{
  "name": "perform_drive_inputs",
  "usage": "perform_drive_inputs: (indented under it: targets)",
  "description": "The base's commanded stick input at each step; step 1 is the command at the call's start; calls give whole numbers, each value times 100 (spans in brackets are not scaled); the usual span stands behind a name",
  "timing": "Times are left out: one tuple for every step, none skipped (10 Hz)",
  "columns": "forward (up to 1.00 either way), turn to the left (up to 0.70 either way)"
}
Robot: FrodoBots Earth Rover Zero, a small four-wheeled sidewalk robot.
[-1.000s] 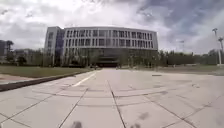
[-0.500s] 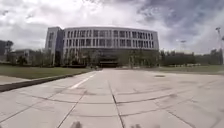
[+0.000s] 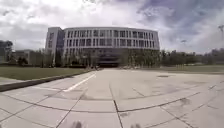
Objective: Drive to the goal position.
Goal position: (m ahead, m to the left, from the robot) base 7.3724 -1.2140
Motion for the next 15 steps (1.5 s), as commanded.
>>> perform_drive_inputs:
  targets:
    - [70,0]
    - [70,0]
    - [70,0]
    - [70,0]
    - [70,0]
    - [70,0]
    - [70,0]
    - [70,0]
    - [70,0]
    - [70,0]
    - [70,0]
    - [70,0]
    - [70,0]
    - [70,0]
    - [70,0]
